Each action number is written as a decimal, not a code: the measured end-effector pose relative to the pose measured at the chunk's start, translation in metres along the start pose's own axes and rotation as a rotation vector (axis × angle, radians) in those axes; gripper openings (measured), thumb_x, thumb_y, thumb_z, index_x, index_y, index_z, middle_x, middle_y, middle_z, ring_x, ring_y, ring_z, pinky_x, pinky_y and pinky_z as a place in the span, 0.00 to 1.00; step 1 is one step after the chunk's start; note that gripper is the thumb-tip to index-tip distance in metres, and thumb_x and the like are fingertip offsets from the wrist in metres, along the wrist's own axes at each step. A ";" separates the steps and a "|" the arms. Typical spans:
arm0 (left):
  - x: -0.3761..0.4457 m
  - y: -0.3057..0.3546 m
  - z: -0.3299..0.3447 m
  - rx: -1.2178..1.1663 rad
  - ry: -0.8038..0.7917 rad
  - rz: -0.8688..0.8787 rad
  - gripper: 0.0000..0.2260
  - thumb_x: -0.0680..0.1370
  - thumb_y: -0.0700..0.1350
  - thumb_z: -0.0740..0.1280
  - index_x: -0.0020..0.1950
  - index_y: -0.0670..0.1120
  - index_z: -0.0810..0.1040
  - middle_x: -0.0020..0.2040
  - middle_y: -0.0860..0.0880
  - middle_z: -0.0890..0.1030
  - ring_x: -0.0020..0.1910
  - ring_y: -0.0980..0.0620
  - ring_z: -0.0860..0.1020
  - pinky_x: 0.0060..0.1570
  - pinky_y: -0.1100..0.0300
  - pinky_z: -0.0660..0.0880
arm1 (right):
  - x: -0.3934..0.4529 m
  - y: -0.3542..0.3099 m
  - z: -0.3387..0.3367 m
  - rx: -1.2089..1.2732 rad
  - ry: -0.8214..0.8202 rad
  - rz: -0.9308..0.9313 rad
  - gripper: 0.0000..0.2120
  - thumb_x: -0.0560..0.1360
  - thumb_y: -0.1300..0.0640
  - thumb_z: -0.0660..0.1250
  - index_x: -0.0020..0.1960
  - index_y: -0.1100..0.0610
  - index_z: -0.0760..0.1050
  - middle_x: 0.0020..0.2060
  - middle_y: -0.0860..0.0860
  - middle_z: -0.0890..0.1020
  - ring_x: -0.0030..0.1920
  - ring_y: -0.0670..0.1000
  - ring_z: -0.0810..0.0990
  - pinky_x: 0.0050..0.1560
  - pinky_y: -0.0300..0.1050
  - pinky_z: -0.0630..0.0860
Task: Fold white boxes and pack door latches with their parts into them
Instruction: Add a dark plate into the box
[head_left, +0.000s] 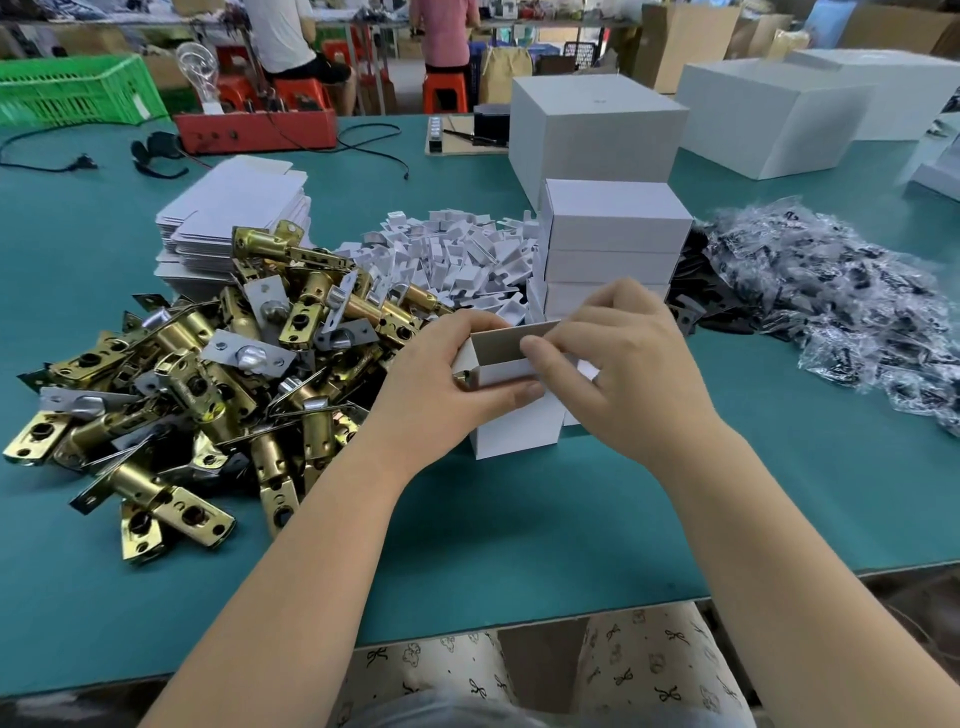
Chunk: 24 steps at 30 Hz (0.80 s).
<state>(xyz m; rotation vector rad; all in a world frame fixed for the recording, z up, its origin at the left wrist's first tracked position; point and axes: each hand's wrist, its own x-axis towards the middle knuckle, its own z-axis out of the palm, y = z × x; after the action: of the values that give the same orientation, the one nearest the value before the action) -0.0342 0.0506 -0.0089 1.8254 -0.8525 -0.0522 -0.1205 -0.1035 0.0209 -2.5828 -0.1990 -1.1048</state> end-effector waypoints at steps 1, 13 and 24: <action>0.000 0.000 0.000 0.000 0.000 0.003 0.19 0.65 0.63 0.75 0.53 0.61 0.76 0.49 0.59 0.79 0.50 0.59 0.77 0.48 0.61 0.75 | -0.002 0.001 0.002 0.016 -0.006 0.000 0.20 0.76 0.50 0.60 0.35 0.61 0.82 0.31 0.51 0.82 0.41 0.58 0.74 0.45 0.53 0.72; -0.002 0.005 0.009 -0.251 -0.010 0.027 0.16 0.68 0.51 0.75 0.53 0.55 0.77 0.45 0.64 0.81 0.46 0.65 0.80 0.42 0.73 0.74 | -0.010 0.105 -0.018 0.215 0.300 0.786 0.07 0.72 0.55 0.63 0.49 0.48 0.76 0.36 0.40 0.77 0.36 0.42 0.74 0.41 0.39 0.69; -0.001 0.003 0.022 -0.396 -0.077 0.037 0.16 0.69 0.46 0.76 0.54 0.52 0.77 0.44 0.60 0.82 0.45 0.62 0.81 0.43 0.68 0.77 | -0.024 0.181 -0.007 -0.607 -0.249 1.118 0.23 0.76 0.56 0.62 0.70 0.56 0.66 0.72 0.61 0.61 0.72 0.62 0.55 0.70 0.67 0.52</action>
<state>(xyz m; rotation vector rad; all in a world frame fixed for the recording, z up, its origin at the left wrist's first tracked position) -0.0456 0.0330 -0.0161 1.4428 -0.8607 -0.2518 -0.0965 -0.2762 -0.0350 -2.5577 1.5268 -0.4187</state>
